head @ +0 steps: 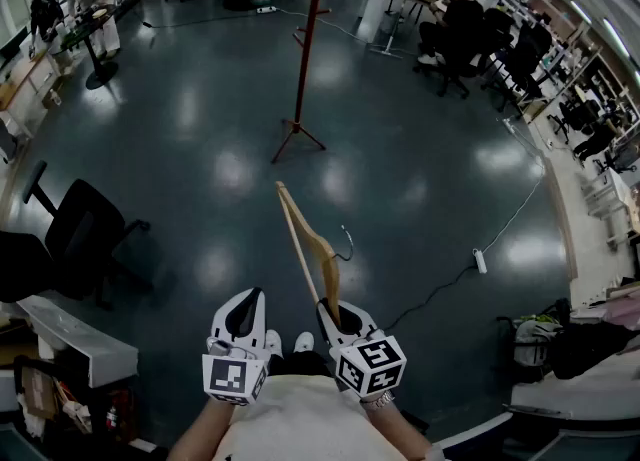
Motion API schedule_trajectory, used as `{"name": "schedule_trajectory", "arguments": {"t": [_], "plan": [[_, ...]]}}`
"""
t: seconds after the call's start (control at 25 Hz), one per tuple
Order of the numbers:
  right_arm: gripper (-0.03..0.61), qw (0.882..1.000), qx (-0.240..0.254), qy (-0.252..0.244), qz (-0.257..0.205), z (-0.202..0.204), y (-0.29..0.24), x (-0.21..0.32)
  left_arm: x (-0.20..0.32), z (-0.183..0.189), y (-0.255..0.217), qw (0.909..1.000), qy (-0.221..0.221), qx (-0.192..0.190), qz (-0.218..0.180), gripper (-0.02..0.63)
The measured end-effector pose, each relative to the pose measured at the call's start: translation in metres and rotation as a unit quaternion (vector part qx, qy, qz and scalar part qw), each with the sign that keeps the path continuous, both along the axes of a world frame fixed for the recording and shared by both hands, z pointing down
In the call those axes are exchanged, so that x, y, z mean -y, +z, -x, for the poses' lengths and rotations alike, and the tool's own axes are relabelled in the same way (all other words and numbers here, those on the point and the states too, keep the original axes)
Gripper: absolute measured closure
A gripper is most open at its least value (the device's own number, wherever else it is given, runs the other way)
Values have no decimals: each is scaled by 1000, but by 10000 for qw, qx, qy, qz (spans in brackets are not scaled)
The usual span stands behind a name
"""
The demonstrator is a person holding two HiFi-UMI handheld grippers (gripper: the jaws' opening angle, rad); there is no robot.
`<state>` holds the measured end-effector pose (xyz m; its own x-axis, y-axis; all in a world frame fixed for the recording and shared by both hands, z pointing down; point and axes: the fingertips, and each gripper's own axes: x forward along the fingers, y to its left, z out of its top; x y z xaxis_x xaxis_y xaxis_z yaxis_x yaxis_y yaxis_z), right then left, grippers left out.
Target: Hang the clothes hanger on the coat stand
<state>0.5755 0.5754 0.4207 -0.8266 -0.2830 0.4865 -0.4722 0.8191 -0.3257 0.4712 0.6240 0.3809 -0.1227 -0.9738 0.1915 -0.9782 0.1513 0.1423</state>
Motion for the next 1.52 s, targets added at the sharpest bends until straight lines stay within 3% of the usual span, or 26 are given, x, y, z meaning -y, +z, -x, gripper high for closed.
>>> {"name": "schedule_trajectory", "arguments": {"t": [0.28, 0.6, 0.8, 1.0, 1.28, 1.52], "plan": [[535, 9999, 57, -110, -68, -8, 7, 39, 40, -8, 0, 9998, -183, 9, -98, 601], [535, 9982, 500, -160, -278, -22, -14, 67, 62, -30, -15, 9990, -147, 425, -26, 601], [535, 9981, 490, -138, -350, -39, -9, 89, 75, -41, -10, 9988, -400, 292, -53, 601], [535, 9980, 515, -159, -332, -43, -14, 102, 93, -53, -22, 9987, -271, 392, -207, 601], [535, 9982, 312, -119, -501, -13, -7, 121, 108, -15, -3, 9991, -352, 173, -174, 601], [535, 9989, 93, 28, -458, 36, 5, 160, 157, 40, 0, 9994, -136, 64, -314, 601]]}}
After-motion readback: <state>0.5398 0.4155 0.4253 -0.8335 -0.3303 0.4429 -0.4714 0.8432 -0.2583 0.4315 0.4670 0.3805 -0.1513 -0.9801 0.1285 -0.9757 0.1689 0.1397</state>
